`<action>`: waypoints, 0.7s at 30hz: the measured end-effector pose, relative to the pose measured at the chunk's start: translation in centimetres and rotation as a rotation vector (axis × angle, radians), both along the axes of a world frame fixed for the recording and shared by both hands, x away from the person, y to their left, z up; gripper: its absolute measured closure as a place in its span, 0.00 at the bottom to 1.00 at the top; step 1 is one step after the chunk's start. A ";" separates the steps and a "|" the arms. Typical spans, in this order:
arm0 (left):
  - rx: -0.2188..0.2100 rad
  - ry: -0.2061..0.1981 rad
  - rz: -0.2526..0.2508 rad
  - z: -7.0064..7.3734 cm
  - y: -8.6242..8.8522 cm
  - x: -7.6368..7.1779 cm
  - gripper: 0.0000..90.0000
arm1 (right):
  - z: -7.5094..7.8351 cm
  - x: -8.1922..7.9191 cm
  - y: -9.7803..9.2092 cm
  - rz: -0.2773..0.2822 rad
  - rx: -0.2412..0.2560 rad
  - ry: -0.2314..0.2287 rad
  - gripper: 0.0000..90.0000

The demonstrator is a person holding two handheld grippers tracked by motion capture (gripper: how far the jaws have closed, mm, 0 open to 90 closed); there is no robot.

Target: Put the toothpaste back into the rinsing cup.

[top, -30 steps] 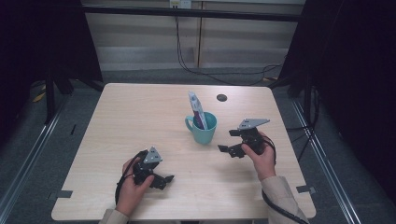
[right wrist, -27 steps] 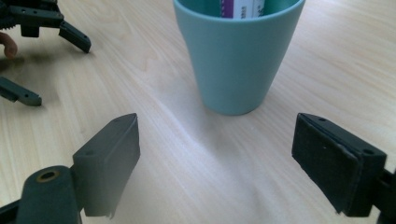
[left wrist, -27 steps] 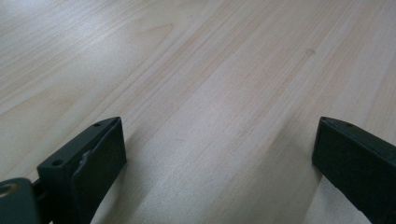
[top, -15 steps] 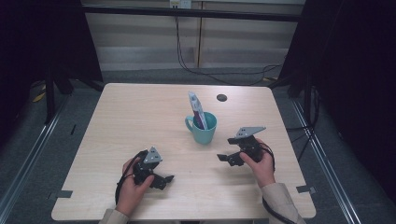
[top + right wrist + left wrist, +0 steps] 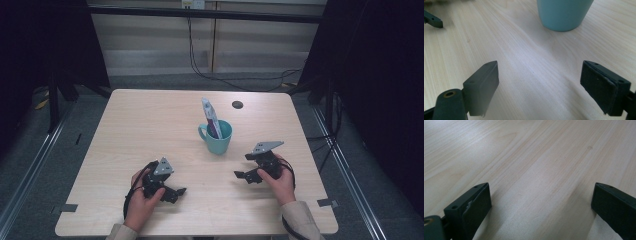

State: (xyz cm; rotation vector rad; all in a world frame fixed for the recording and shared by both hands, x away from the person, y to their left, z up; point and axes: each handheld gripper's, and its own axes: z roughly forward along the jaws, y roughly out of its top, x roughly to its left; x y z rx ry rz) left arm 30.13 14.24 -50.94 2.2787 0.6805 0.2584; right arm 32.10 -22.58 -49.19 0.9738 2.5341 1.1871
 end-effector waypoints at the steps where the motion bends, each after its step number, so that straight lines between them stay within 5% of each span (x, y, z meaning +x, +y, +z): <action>1: -0.002 0.001 0.002 0.0 0.0 0.0 0.03 | -0.1 0.0 0.0 0.000 -0.003 0.001 0.17; 21: -0.003 0.002 0.001 0.0 0.0 0.0 0.03 | -1.2 -0.7 0.2 0.011 -0.094 -0.004 0.17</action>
